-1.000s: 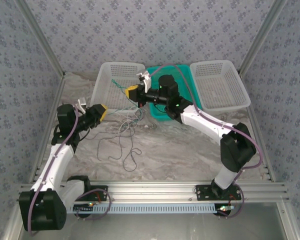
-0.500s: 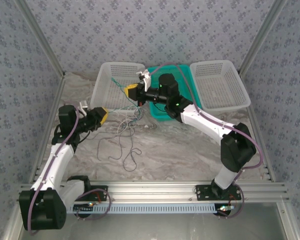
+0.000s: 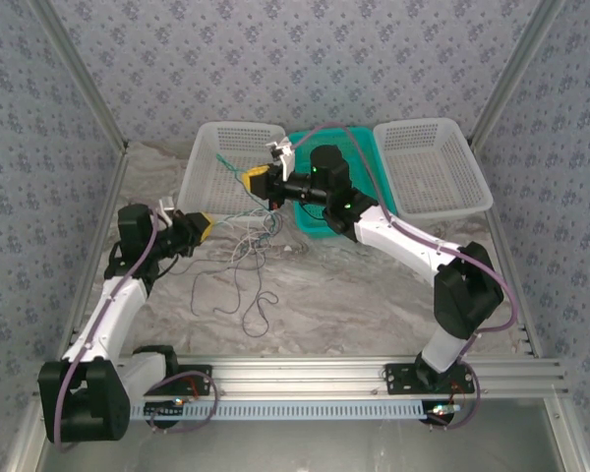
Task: Untangle the cables
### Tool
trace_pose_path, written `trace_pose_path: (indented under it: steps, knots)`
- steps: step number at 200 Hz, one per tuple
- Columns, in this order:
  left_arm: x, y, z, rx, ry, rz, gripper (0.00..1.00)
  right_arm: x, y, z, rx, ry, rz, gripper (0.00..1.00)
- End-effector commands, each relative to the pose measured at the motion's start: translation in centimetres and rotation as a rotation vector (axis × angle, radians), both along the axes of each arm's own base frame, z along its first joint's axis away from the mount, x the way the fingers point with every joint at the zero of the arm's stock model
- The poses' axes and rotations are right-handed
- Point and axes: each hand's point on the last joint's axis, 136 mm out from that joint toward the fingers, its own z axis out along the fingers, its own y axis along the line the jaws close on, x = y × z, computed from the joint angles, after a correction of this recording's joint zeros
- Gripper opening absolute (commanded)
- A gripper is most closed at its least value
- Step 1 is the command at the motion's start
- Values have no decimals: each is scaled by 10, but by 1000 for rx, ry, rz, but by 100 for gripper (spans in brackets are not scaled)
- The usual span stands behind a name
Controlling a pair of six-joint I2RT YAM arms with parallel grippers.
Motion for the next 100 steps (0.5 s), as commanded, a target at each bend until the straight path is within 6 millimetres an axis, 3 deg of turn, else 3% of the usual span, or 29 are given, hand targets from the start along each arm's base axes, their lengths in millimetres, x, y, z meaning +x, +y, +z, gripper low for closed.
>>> trace_pose_path:
  steps: [1, 34, 51, 75, 79, 100]
  knots:
    - [3, 0, 19, 10, -64, -11, 0, 2, -1, 14, 23, -23, -20, 0]
    - [-7, 21, 17, 166, -61, 33, 0, 16, -18, 5, 1, 3, -126, 0]
    - [-17, 45, 14, 320, -30, 79, 0, 21, -38, -2, -6, 30, -183, 0]
    - [-30, 94, 0, 497, 116, 232, 0, 20, -67, -8, -20, 61, -251, 0]
    - [-33, 103, -3, 515, 152, 262, 0, 18, -72, -25, -51, 87, -262, 0]
    - [-41, 129, -16, 525, 267, 348, 0, 9, -96, -48, -137, 111, -327, 0]
